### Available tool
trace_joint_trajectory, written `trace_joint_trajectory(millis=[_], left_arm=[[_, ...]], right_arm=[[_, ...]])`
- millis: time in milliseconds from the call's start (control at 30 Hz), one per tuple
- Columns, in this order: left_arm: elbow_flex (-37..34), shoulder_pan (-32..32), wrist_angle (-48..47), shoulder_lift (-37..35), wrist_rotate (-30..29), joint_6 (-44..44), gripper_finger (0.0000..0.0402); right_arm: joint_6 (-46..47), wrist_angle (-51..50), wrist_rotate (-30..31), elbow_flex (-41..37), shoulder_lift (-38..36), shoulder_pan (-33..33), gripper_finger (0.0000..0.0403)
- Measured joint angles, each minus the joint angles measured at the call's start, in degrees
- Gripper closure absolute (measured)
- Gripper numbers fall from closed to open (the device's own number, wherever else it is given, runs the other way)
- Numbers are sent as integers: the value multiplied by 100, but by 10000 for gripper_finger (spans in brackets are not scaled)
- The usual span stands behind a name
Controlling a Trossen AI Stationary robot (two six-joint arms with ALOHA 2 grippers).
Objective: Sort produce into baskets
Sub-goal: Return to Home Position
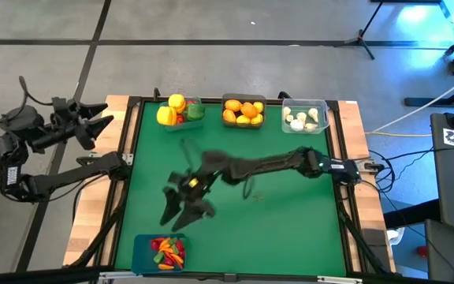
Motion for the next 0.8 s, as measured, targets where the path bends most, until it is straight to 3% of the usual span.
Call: trace_joint_trajectory(millis=[100, 300, 433, 533, 633, 700, 800], left_arm=[[131, 0, 7, -5, 261, 115, 93], [354, 0, -42, -3, 360, 299, 93], [556, 0, 22, 0, 823, 126, 93], [718, 0, 27, 0, 1639, 538, 93], [790, 0, 298, -5, 2512, 474, 93], [788, -3, 525, -8, 2931, 376, 93], [788, 0, 754, -22, 3328, 323, 93]], right_arm=[[19, 135, -268, 77, -525, -104, 157], [738, 100, -1885, 77, -1430, -309, 157], [623, 11, -1632, 77, -2032, -452, 157], [-72, -800, -1505, 77, -2543, -537, 157], [-1420, -3041, -396, 75, -3243, -558, 157], [-2406, -5060, 1117, 75, -3785, -439, 157], [-3379, -6671, 3152, 75, -4387, 77, 157]])
